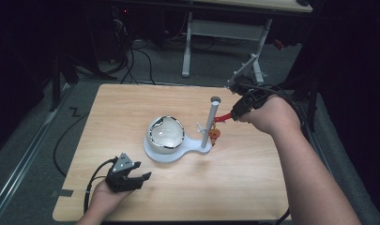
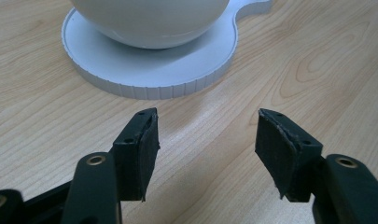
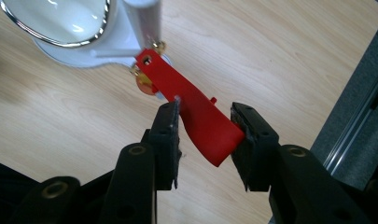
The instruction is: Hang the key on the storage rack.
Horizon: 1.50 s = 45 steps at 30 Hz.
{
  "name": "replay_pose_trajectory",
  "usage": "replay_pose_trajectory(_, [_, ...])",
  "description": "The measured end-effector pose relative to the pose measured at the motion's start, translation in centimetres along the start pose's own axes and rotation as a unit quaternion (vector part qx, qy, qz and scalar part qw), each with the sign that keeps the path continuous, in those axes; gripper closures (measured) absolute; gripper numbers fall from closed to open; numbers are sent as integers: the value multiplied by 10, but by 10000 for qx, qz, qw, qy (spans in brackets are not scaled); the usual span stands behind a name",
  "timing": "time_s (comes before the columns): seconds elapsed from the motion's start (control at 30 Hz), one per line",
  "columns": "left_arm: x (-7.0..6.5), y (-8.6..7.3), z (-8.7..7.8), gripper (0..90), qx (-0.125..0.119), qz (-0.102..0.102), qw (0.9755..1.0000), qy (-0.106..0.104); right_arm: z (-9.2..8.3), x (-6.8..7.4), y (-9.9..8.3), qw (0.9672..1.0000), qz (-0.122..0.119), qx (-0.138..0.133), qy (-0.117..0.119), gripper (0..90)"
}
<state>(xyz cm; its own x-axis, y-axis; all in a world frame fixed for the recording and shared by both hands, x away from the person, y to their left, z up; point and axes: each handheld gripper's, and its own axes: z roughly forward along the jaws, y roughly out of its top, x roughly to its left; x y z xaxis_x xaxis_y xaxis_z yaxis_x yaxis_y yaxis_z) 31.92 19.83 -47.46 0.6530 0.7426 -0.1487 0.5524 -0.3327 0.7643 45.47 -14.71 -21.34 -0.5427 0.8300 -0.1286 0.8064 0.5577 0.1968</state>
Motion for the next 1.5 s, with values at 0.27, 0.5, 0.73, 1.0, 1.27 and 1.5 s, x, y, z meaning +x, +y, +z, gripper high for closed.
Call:
replay_pose_trajectory(0.27, [2,-3,2,398,82,-31,10000,31,29,-21,-27,9996,231,77,174,623])
replay_pose_trajectory(0.5, [1,-3,3,398,110,-5,9999,40,50,-30,-43,9988,373,181,250,624])
replay_pose_trajectory(0.73, [0,-4,5,398,148,4,9999,24,79,-41,-66,9975,576,173,378,623])
replay_pose_trajectory(1.0, [0,-4,7,398,207,56,9998,15,120,-40,-91,9963,684,203,477,613])
replay_pose_trajectory(1.27, [-2,-5,9,398,260,84,9996,42,178,-22,-134,9955,832,-296,345,604])
replay_pose_trajectory(1.5, [-1,-7,11,398,308,61,9995,50,202,-4,-176,9867,1077,-1173,330,595])
